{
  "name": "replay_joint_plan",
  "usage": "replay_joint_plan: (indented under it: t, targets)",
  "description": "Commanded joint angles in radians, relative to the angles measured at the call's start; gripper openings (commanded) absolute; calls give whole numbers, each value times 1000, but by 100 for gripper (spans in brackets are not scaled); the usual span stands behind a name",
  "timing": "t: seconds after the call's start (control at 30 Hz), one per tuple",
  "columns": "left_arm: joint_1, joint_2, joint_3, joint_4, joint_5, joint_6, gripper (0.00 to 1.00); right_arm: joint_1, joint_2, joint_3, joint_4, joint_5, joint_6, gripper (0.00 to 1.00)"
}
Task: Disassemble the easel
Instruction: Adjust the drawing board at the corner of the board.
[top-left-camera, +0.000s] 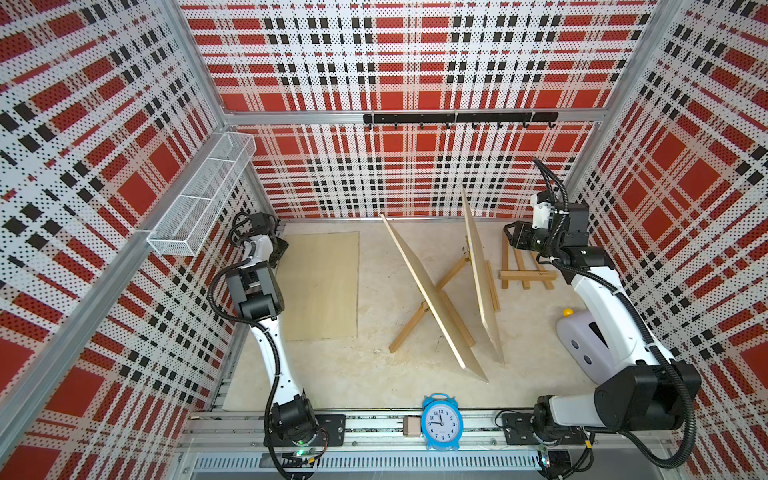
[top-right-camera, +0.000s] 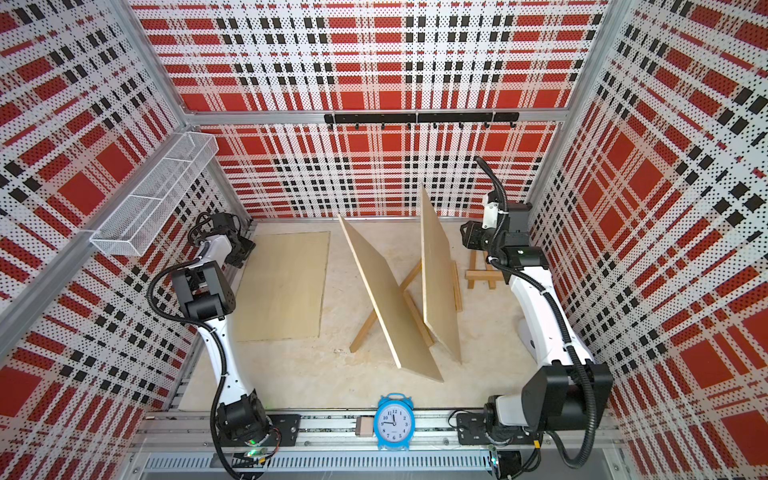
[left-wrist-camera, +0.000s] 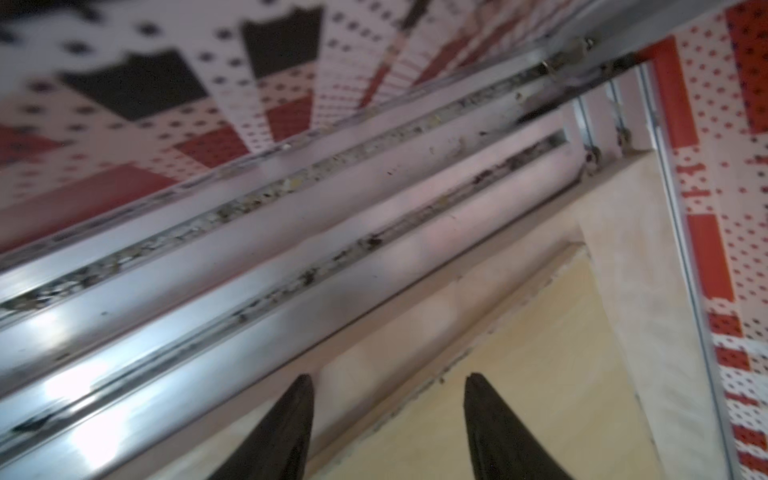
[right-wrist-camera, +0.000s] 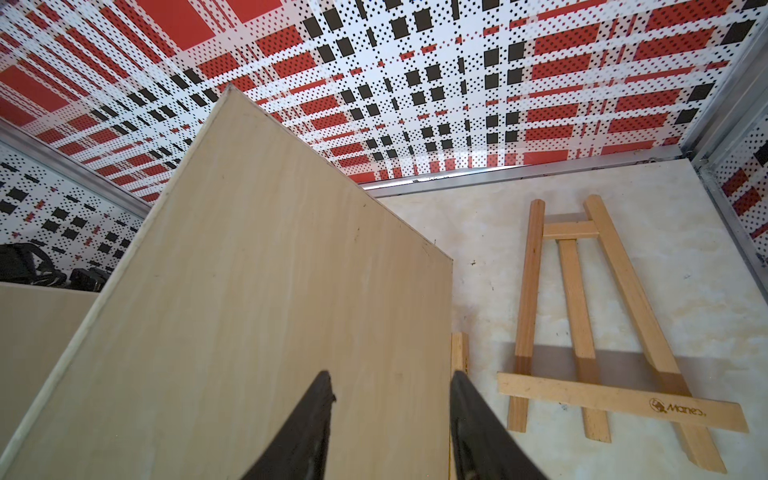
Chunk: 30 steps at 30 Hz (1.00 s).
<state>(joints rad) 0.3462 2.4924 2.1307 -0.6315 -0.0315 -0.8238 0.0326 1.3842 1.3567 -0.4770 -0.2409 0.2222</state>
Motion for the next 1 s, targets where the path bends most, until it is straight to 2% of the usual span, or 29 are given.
replay_joint_plan:
  t: [0.0,0.97]
  targets:
    - [-16,50,-11,48,74,-37,61,4,-40,-6,36,6,15,49]
    - [-83,36,-87,136,149,-73,60,4,-101,-51,18,6,6,49]
